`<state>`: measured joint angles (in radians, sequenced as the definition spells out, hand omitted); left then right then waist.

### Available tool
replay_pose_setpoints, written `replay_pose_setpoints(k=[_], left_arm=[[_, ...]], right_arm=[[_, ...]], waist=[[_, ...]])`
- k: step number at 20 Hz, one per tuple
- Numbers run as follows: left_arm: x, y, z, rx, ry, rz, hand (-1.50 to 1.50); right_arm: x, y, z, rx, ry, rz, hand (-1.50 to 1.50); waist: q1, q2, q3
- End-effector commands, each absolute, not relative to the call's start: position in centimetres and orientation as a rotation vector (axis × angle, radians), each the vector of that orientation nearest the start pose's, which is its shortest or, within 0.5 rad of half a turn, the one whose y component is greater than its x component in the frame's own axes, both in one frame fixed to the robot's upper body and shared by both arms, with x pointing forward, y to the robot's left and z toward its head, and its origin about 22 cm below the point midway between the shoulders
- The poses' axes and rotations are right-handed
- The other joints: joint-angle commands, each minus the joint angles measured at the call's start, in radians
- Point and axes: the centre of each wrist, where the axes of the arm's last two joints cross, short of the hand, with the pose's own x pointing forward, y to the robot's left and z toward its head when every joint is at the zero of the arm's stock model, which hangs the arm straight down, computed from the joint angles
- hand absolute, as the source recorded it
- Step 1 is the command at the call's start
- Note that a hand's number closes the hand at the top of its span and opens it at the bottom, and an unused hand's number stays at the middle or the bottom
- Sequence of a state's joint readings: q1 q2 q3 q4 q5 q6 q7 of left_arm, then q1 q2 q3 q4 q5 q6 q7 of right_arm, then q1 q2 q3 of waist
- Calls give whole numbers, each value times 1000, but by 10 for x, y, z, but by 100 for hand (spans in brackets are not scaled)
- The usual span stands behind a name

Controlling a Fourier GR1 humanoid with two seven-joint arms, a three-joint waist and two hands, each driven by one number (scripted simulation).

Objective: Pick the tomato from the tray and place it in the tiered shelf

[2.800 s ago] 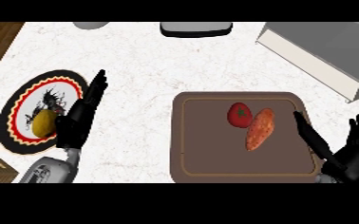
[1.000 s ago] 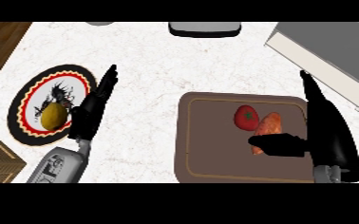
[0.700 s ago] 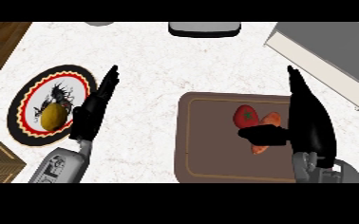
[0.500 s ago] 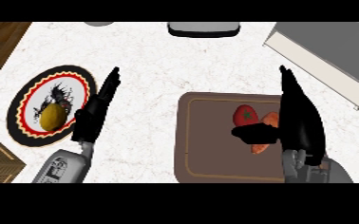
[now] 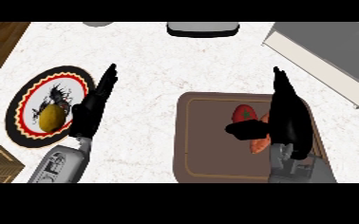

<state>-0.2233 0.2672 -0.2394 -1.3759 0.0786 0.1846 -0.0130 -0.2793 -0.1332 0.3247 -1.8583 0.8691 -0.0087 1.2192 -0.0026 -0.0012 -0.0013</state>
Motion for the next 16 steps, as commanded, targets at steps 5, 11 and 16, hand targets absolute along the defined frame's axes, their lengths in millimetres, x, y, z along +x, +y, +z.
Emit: replay_pose_setpoints(k=[5, 11, 16], left_arm=[[283, 215, 11, 99, -1575, -265, 0], [286, 216, 12, 112, -1582, -249, 0], [305, 213, 27, 108, -1579, -255, 0]], right_arm=[[256, -143, 143, -954, -801, 305, -150], [266, -134, 112, -945, -747, 330, -150], [275, -143, 103, -941, -740, 339, -150]], waist=[[-2, -1, 0], [4, 0, 1], [-1, 1, 1]])
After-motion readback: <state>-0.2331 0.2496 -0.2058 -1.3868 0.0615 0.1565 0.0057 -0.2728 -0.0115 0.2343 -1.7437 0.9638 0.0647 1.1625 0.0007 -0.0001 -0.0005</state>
